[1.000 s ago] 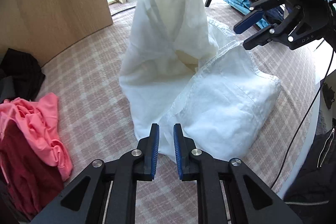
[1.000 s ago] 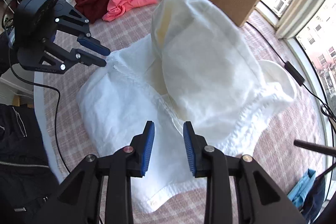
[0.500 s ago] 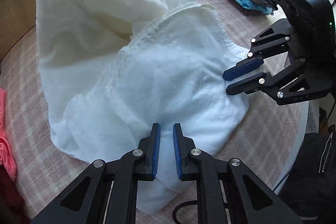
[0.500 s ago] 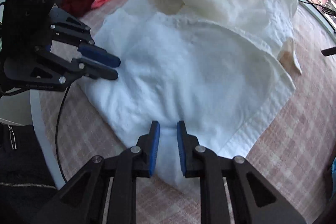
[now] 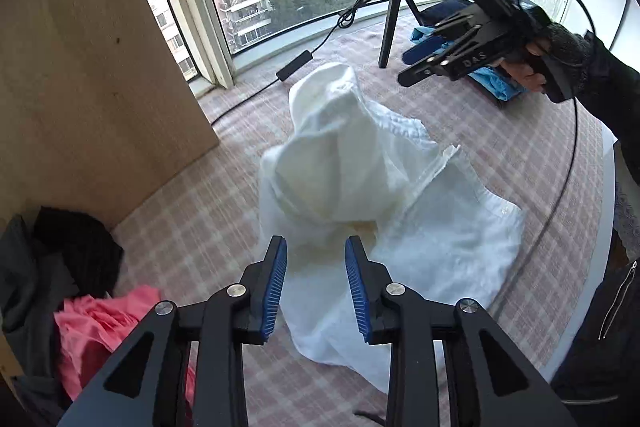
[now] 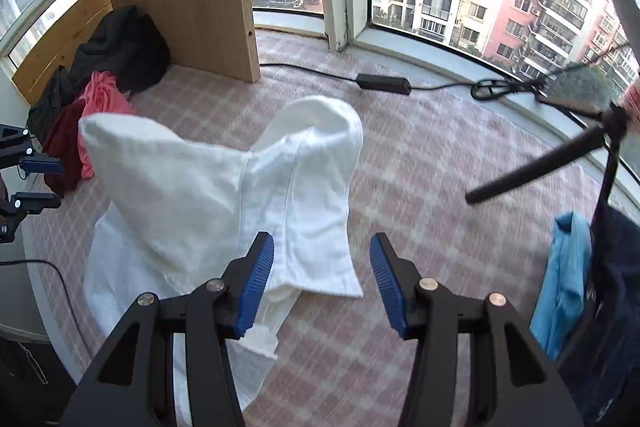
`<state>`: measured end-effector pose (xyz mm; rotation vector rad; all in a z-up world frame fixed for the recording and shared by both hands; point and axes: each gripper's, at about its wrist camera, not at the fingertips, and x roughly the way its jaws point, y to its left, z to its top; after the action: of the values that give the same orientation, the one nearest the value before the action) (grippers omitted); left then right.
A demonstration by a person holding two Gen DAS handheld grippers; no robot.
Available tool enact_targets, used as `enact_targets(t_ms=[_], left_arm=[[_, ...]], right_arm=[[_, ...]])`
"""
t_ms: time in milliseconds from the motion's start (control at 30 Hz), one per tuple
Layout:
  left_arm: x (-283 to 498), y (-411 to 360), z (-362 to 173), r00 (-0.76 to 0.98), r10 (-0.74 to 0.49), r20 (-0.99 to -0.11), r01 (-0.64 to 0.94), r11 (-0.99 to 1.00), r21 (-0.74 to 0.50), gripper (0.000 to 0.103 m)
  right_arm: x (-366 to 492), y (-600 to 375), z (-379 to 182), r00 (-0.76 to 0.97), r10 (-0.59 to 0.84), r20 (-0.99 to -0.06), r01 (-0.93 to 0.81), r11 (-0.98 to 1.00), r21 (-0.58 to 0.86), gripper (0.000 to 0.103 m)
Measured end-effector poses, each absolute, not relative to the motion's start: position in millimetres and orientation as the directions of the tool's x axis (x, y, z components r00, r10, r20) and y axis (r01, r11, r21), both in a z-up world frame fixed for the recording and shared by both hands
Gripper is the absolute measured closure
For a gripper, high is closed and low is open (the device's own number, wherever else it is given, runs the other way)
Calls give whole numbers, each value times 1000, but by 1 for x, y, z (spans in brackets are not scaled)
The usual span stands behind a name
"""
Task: Fold clothes
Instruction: 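Grasp the folded white shirt with the right gripper and lift it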
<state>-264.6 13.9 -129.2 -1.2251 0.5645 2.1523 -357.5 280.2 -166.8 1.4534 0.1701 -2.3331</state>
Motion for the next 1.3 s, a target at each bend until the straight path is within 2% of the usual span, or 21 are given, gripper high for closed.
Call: enact_targets(t_ms=[200,433,467,500,533,700,833,967,1033,1167,1300], left_arm=[[-285,36,-137,-379,245,-892,-756,-639,146,66],[-313,38,-164,-305,222,-926,-776,-622,107,66],[-313,37,-164,-300,225,-927,-777,-621,101,66],[-313,36,-164,-294,228,-928,-779,-620,95,66],[-310,33,-161,-296,234,-926,-775,-626,90,66],[-283,21,-148,-281,285,-916,-762,-647,33,66],[-241,37,-147,-202,418,-886,-816,-572,-84,65],[-226,60,-170,-180,406,-896,-839,-539,-75,66],[-224,59,-173,-199,396,-896,-839,-542,-52,66],[-231,26,-157,-239,433,-869,-795,-601,-81,66],[-236,-7,-140,-305,426,-852,-757,-651,-55,66]], right_arm=[[-450,274,-167,-277,-338,-899,371,-901,224,53],[-498,239,-229,-94,-213,-973,391,-906,161,53],[-500,234,-241,-66,-182,-981,389,-910,142,56],[-499,233,-245,-49,-177,-983,380,-914,145,82],[-498,232,-248,-33,-173,-984,370,-917,149,97],[-481,228,-196,-193,-154,-969,368,-927,74,100],[-465,223,-132,-356,-93,-930,340,-940,-36,100],[-435,212,-78,-475,-9,-880,331,-929,-169,100],[-408,212,-56,-511,-13,-860,314,-934,-172,100],[-335,210,-21,-598,-25,-801,296,-936,-191,100],[-243,197,-28,-682,48,-730,260,-917,-303,99]])
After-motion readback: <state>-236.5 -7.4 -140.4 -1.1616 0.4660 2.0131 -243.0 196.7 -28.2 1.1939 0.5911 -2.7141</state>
